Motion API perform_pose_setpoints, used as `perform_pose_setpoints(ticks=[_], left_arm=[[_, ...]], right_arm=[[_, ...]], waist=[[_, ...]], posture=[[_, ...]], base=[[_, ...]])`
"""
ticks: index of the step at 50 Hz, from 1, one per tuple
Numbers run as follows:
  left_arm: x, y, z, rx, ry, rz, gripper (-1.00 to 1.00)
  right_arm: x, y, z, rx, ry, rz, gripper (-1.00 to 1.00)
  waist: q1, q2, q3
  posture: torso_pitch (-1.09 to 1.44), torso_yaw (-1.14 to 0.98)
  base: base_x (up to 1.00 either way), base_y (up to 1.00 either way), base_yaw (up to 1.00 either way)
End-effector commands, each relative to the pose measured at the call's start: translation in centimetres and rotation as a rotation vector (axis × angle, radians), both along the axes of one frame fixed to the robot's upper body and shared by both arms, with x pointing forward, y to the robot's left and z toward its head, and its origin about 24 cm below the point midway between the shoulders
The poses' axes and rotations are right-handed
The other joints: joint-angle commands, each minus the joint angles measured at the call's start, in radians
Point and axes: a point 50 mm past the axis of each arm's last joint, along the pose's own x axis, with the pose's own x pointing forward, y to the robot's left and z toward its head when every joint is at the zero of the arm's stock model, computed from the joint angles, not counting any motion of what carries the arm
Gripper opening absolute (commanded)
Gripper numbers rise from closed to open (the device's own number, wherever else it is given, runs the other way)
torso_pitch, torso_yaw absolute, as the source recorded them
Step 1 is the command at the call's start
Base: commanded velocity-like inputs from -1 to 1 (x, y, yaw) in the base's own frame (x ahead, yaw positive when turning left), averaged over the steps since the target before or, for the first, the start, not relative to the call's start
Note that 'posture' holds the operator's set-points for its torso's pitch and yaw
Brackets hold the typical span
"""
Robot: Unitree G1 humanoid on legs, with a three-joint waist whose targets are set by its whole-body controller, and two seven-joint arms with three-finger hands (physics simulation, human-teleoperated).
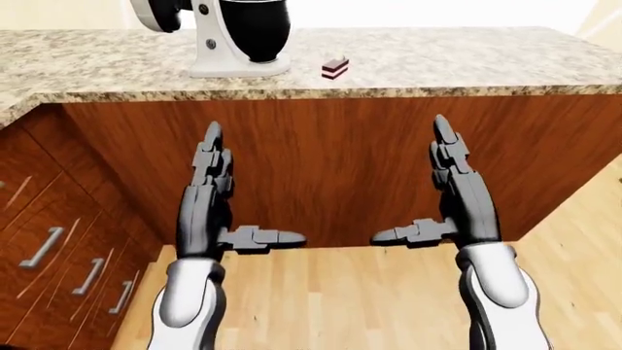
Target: Place the cake in the stand mixer bowl.
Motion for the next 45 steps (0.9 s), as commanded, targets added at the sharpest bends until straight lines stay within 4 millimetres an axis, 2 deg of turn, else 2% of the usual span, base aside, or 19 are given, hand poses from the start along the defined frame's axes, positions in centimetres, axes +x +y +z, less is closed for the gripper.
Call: perform_pose_setpoints(ticks=[1,12,13,14,16,18,20,21,24,30,32,34,36,38,40,41,43,45], left_arm=[[-0.7,-0.1,1.8,-0.006,-0.083,-0.002,1.0],[-1.2,-0.1,2.1,-0.004,-0.093,-0.004,1.0],[-1.3,-0.1,2.2,-0.005,-0.094,-0.005,1.0],[-1.3,-0.1,2.3,-0.006,-0.095,-0.005,1.0],[-1.3,-0.1,2.2,-0.005,-0.095,-0.006,1.0],[-1.3,-0.1,2.3,-0.005,-0.098,-0.004,1.0],[-1.4,0.0,2.4,-0.006,-0.101,-0.003,1.0],[-1.3,-0.1,2.3,-0.005,-0.1,-0.002,1.0],[-1.5,0.0,2.5,-0.001,-0.105,-0.006,1.0],[-1.3,0.1,2.2,-0.003,-0.101,0.001,1.0],[-1.2,0.1,2.1,-0.002,-0.099,0.001,1.0],[-1.2,0.2,2.0,-0.002,-0.097,0.003,1.0],[-1.2,0.2,2.0,-0.003,-0.096,0.004,1.0],[-1.2,0.2,1.8,-0.004,-0.094,0.005,1.0],[-1.1,0.3,1.7,-0.006,-0.092,0.007,1.0],[-1.2,0.3,1.6,-0.006,-0.091,0.009,1.0],[-1.1,0.4,1.5,-0.007,-0.088,0.01,1.0],[-1.1,0.4,1.5,-0.007,-0.087,0.012,1.0]], right_arm=[[-0.4,0.1,1.6,-0.024,-0.079,0.001,1.0],[-0.7,0.3,1.8,-0.051,-0.058,-0.019,1.0],[-0.7,0.3,1.8,-0.053,-0.057,-0.024,1.0],[-0.7,0.3,1.7,-0.053,-0.055,-0.026,1.0],[-0.7,0.4,1.7,-0.052,-0.052,-0.027,1.0],[-0.7,0.3,1.7,-0.052,-0.05,-0.031,1.0],[-0.6,0.4,1.7,-0.054,-0.046,-0.032,1.0],[-0.6,0.4,1.7,-0.05,-0.044,-0.029,1.0],[-0.6,0.4,1.6,-0.046,-0.042,-0.034,1.0],[-0.5,0.3,1.5,-0.045,-0.035,-0.038,1.0],[-0.5,0.3,1.5,-0.047,-0.036,-0.041,1.0],[-0.4,0.3,1.5,-0.048,-0.035,-0.042,1.0],[-0.4,0.3,1.5,-0.051,-0.033,-0.047,1.0],[-0.4,0.2,1.4,-0.047,-0.031,-0.055,1.0],[-0.3,0.2,1.2,-0.059,-0.004,-0.071,1.0],[-0.3,0.1,1.1,-0.063,0.002,-0.081,1.0],[-0.3,-0.1,1.0,-0.068,0.014,-0.101,1.0],[-0.3,-0.1,1.1,-0.06,0.004,-0.098,1.0]], waist=[[0.0,0.0,-0.017],[0.001,0.002,-0.014],[-0.002,0.008,-0.03],[-0.004,0.0,-0.015],[-0.006,0.006,-0.007],[-0.006,0.024,-0.006],[-0.006,0.069,0.0],[-0.007,0.058,0.0],[-0.009,0.056,0.003],[-0.013,0.015,0.004],[-0.012,-0.009,0.004],[-0.011,-0.051,-0.003],[-0.018,-0.029,0.0],[-0.012,-0.043,0.0],[-0.009,-0.033,-0.005],[-0.009,-0.032,0.008],[-0.018,-0.008,0.011],[-0.009,0.041,0.008]], posture=[[0.0,0.0],[0.0,0.0],[0.0,0.0],[0.0,0.0],[0.0,0.0],[0.0,0.0],[0.0,0.0],[0.0,0.0],[0.0,0.0],[0.0,0.0],[0.0,0.0],[0.0,0.0],[0.0,0.0],[0.0,0.0],[0.0,0.0],[0.0,0.0],[0.0,0.0],[0.0,0.0]], base=[[0.0,0.0,0.0],[0.0,0.0,0.0],[0.0,0.16,0.0],[0.0,0.17,0.0],[0.0,0.17,0.0],[0.0,0.17,0.0],[0.0,0.17,0.0],[0.0,0.16,0.0],[0.0,0.17,0.0],[0.0,0.17,0.0],[0.0,0.17,0.0],[0.0,0.17,0.0],[0.0,0.17,0.0],[0.0,0.18,0.0],[0.0,0.17,0.0],[0.0,0.01,0.0],[0.0,0.0,0.0],[0.0,0.07,0.1]])
